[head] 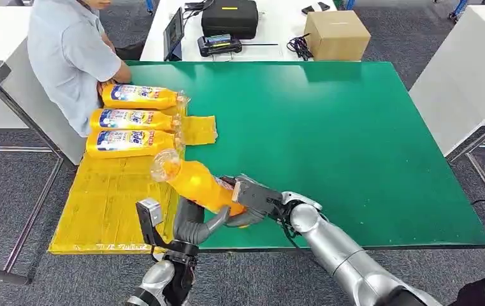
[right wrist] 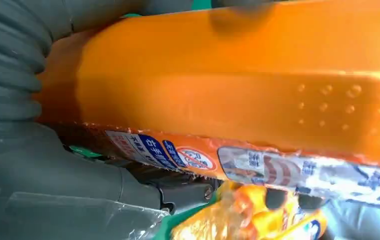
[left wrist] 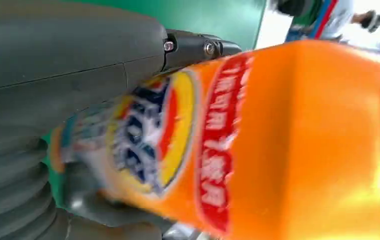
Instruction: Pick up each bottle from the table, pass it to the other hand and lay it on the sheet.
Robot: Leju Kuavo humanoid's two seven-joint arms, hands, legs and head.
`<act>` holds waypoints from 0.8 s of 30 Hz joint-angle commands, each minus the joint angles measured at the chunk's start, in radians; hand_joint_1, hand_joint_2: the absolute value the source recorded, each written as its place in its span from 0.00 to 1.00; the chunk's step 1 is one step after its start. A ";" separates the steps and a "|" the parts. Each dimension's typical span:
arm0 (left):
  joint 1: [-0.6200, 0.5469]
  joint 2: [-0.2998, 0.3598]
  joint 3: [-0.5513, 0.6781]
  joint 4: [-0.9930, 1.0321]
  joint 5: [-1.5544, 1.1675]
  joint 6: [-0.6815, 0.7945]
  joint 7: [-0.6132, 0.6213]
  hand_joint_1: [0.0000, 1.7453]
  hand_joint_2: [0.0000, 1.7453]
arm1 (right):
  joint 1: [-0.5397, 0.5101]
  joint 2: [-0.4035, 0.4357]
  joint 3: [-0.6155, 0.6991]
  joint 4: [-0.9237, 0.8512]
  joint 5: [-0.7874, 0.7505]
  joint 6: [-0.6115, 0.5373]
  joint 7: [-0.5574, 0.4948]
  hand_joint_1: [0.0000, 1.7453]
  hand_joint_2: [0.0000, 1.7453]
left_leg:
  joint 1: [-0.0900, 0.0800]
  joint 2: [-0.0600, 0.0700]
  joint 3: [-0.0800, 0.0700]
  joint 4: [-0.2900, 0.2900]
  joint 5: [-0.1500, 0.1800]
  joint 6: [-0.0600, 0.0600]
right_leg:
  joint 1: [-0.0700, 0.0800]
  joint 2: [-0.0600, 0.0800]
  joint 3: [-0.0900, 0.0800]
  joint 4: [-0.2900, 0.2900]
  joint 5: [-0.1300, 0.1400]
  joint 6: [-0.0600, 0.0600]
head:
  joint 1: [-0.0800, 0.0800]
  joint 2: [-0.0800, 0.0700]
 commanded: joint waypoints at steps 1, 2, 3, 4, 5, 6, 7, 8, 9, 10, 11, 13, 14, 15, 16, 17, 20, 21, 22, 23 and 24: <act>-0.038 -0.003 0.027 -0.014 0.003 0.013 -0.006 0.00 1.00 | -0.046 0.009 0.104 0.102 -0.002 -0.007 -0.004 1.00 1.00 | 0.001 0.001 0.001 0.000 0.000 -0.001 | 0.001 0.001 0.001 0.000 0.000 -0.001 | 0.000 0.000; -0.035 -0.003 0.028 -0.012 0.001 0.021 -0.008 0.00 1.00 | -0.046 0.006 0.103 0.101 -0.005 -0.009 -0.005 1.00 1.00 | 0.001 0.002 0.001 0.000 -0.001 -0.002 | 0.001 0.001 0.001 0.000 0.000 -0.002 | 0.000 0.000; -0.032 -0.005 0.036 -0.015 0.016 0.017 -0.002 0.00 1.00 | -0.043 0.005 0.102 0.103 -0.006 -0.017 -0.004 1.00 1.00 | 0.002 0.002 0.002 0.001 -0.001 -0.002 | 0.002 0.001 0.002 0.000 -0.001 -0.003 | 0.000 0.000; -0.027 -0.005 0.037 -0.020 0.026 0.008 0.000 0.00 1.00 | -0.041 0.004 0.100 0.104 -0.012 -0.015 -0.005 1.00 1.00 | 0.001 0.001 0.001 0.001 -0.001 -0.002 | 0.002 0.000 0.002 0.000 0.000 -0.002 | 0.000 0.000; -0.023 -0.004 0.037 -0.030 0.037 -0.005 0.001 0.00 1.00 | -0.040 0.002 0.101 0.105 -0.012 -0.016 -0.006 1.00 1.00 | 0.002 0.001 0.002 0.001 -0.001 -0.002 | 0.002 0.000 0.003 0.000 -0.001 -0.003 | 0.000 0.000; -0.017 -0.004 0.036 -0.042 0.054 -0.021 0.008 0.00 1.00 | -0.039 0.001 0.102 0.109 -0.012 -0.020 -0.007 1.00 1.00 | 0.001 0.001 0.001 0.000 -0.001 -0.002 | 0.001 0.000 0.002 0.000 -0.001 -0.002 | 0.000 0.000; -0.014 -0.003 0.034 -0.054 0.070 -0.036 0.014 0.00 1.00 | -0.039 0.003 0.103 0.115 -0.013 -0.020 -0.009 1.00 1.00 | 0.001 0.001 0.001 0.000 -0.001 -0.001 | 0.001 0.000 0.001 -0.001 0.000 -0.002 | 0.000 0.000; -0.012 0.000 0.028 -0.063 0.081 -0.051 0.020 0.00 1.00 | -0.038 0.006 0.103 0.119 -0.016 -0.020 -0.012 1.00 1.00 | 0.001 0.001 0.002 0.000 -0.001 -0.002 | 0.002 0.000 0.002 -0.001 -0.001 -0.003 | 0.000 0.000; -0.012 0.003 0.020 -0.069 0.076 -0.052 0.019 0.04 1.00 | -0.036 0.007 0.101 0.120 -0.017 -0.022 -0.014 1.00 1.00 | 0.001 0.001 0.001 0.000 0.000 -0.001 | 0.001 0.000 0.001 0.000 0.000 -0.001 | 0.000 0.000; -0.012 0.005 0.015 -0.073 0.073 -0.053 0.016 0.97 1.00 | -0.034 0.007 0.101 0.119 -0.018 -0.023 -0.016 1.00 1.00 | 0.001 0.001 0.002 0.000 -0.001 -0.002 | 0.002 0.001 0.002 -0.001 -0.001 -0.003 | 0.000 0.000; -0.013 0.011 0.000 -0.082 0.058 -0.066 0.003 1.00 1.00 | -0.033 0.006 0.101 0.117 -0.019 -0.024 -0.020 1.00 1.00 | 0.001 0.001 0.001 0.000 -0.001 -0.001 | 0.001 0.000 0.001 0.000 0.000 -0.002 | 0.000 0.000; -0.012 0.009 0.000 -0.086 0.053 -0.065 -0.003 1.00 1.00 | -0.031 0.007 0.095 0.117 -0.023 -0.028 -0.020 1.00 1.00 | 0.001 0.001 0.001 0.000 -0.001 -0.001 | 0.001 0.000 0.001 0.000 0.000 -0.002 | 0.000 0.000; -0.009 0.009 -0.003 -0.093 0.052 -0.068 -0.005 1.00 1.00 | -0.029 0.008 0.087 0.118 -0.029 -0.030 -0.018 0.16 1.00 | 0.001 0.001 0.002 0.000 -0.001 -0.002 | 0.002 0.000 0.002 0.000 -0.001 -0.002 | 0.000 0.000; -0.007 0.014 -0.010 -0.101 0.037 -0.071 -0.017 1.00 1.00 | -0.023 0.011 0.073 0.119 -0.036 -0.040 -0.014 0.00 1.00 | 0.001 0.000 0.001 0.000 -0.001 -0.001 | 0.001 0.000 0.001 0.000 0.000 -0.002 | 0.000 0.000; -0.007 0.015 -0.012 -0.103 0.029 -0.065 -0.023 1.00 1.00 | -0.023 0.012 0.070 0.121 -0.039 -0.039 -0.010 0.00 1.00 | 0.001 0.000 0.002 0.000 -0.001 -0.002 | 0.001 0.000 0.002 0.000 -0.001 -0.002 | 0.000 0.000; -0.006 0.015 -0.013 -0.101 0.005 -0.039 -0.026 1.00 1.00 | -0.017 0.013 0.059 0.126 -0.035 -0.055 -0.003 0.00 1.00 | 0.001 0.000 0.001 0.000 -0.001 -0.002 | 0.002 0.000 0.001 -0.001 0.000 -0.002 | 0.000 0.000; -0.006 0.016 -0.013 -0.101 0.005 -0.039 -0.026 1.00 1.00 | -0.015 0.012 0.059 0.127 -0.035 -0.056 -0.004 0.00 1.00 | 0.002 0.000 0.002 0.000 -0.001 -0.002 | 0.002 -0.001 0.002 -0.001 -0.001 -0.002 | 0.000 0.000; -0.006 0.016 -0.013 -0.101 0.005 -0.039 -0.026 1.00 1.00 | -0.015 0.012 0.059 0.127 -0.035 -0.056 -0.004 0.00 1.00 | 0.001 0.000 0.001 0.000 0.000 -0.001 | 0.001 -0.001 0.001 -0.001 -0.001 -0.002 | 0.000 0.000; -0.006 0.016 -0.013 -0.101 0.005 -0.039 -0.026 1.00 1.00 | -0.015 0.012 0.059 0.127 -0.035 -0.056 -0.004 0.00 1.00 | 0.001 0.000 0.002 0.000 -0.001 -0.002 | 0.002 -0.001 0.002 0.000 -0.001 -0.003 | 0.000 0.000; -0.008 0.016 -0.012 -0.095 -0.003 -0.033 -0.030 1.00 1.00 | -0.014 0.013 0.058 0.129 -0.030 -0.064 -0.001 0.00 1.00 | 0.002 0.000 0.002 0.001 -0.001 -0.002 | 0.002 -0.002 0.002 0.000 -0.001 -0.003 | 0.000 0.000; -0.009 0.015 -0.011 -0.094 -0.009 -0.025 -0.036 1.00 1.00 | -0.013 0.016 0.059 0.130 -0.023 -0.072 0.001 0.00 1.00 | 0.001 -0.001 0.002 0.000 -0.001 -0.002 | 0.002 -0.002 0.002 0.000 -0.001 -0.002 | 0.000 0.000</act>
